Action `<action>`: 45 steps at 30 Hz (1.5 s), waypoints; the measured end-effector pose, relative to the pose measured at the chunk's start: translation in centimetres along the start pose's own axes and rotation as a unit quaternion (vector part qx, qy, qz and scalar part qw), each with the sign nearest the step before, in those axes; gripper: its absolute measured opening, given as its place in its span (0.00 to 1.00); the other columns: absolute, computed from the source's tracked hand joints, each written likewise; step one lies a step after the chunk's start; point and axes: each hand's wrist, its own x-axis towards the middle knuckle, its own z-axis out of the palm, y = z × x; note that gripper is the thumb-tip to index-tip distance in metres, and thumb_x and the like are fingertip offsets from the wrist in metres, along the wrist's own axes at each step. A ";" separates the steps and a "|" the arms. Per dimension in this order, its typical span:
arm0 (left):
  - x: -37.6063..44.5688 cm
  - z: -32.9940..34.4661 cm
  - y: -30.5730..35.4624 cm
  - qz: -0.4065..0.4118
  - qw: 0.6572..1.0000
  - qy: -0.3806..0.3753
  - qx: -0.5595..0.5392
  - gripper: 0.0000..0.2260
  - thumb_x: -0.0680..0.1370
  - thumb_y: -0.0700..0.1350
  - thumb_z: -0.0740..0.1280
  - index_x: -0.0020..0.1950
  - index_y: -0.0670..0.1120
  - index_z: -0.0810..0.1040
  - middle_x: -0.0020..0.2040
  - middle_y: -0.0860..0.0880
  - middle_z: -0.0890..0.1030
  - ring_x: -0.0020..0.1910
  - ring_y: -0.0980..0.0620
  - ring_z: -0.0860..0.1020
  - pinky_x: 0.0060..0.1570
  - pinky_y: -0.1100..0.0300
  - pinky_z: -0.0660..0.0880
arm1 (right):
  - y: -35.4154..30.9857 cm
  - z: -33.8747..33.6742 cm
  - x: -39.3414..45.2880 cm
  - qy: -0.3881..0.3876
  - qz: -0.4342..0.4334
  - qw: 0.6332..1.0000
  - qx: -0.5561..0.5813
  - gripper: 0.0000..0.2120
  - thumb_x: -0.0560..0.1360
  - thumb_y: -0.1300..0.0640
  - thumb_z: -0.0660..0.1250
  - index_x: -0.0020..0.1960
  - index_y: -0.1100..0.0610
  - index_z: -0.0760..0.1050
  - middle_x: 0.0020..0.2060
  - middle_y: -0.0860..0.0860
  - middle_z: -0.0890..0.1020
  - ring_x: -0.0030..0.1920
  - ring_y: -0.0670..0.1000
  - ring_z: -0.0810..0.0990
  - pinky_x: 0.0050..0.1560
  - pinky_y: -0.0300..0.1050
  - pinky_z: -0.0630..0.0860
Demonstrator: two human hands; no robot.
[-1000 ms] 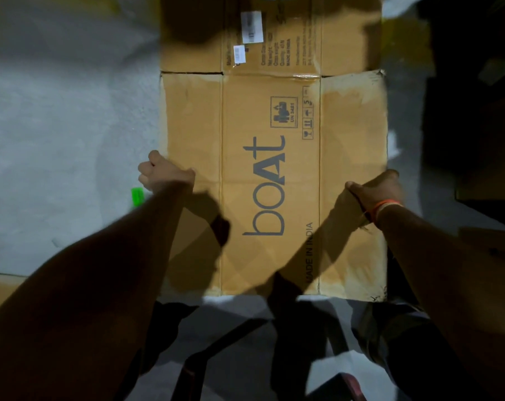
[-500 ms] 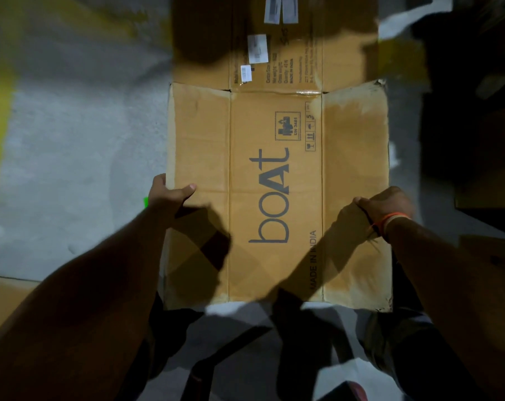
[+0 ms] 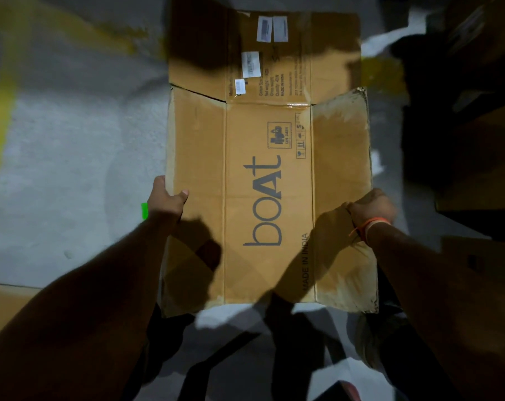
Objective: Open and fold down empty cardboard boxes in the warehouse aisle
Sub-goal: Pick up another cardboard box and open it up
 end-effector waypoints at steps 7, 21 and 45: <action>-1.9 -0.4 2.3 0.063 0.998 0.014 0.023 0.14 0.81 0.48 0.68 0.66 0.46 0.76 0.59 0.44 0.82 0.58 0.42 0.80 0.62 0.47 0.77 | -0.7 -1.1 -1.4 -0.003 -0.020 0.999 0.044 0.19 0.73 0.53 0.76 0.62 0.56 0.78 0.56 0.56 0.83 0.56 0.60 0.81 0.53 0.50 0.77; -6.2 -19.6 9.0 0.115 0.986 0.119 -0.014 0.06 0.80 0.43 0.68 0.56 0.46 0.82 0.47 0.47 0.84 0.47 0.43 0.82 0.50 0.53 0.79 | -10.9 -4.2 -16.6 0.045 -0.236 0.970 0.039 0.06 0.79 0.59 0.67 0.54 0.61 0.76 0.46 0.62 0.81 0.50 0.64 0.80 0.44 0.45 0.68; -32.4 -44.6 -32.0 -0.268 0.807 0.473 -0.232 0.17 0.79 0.49 0.66 0.54 0.35 0.82 0.47 0.36 0.83 0.49 0.37 0.81 0.45 0.52 0.72 | -28.6 18.1 -60.9 -0.202 -0.658 0.716 -0.117 0.13 0.78 0.57 0.60 0.51 0.60 0.82 0.49 0.64 0.84 0.53 0.65 0.81 0.51 0.48 0.74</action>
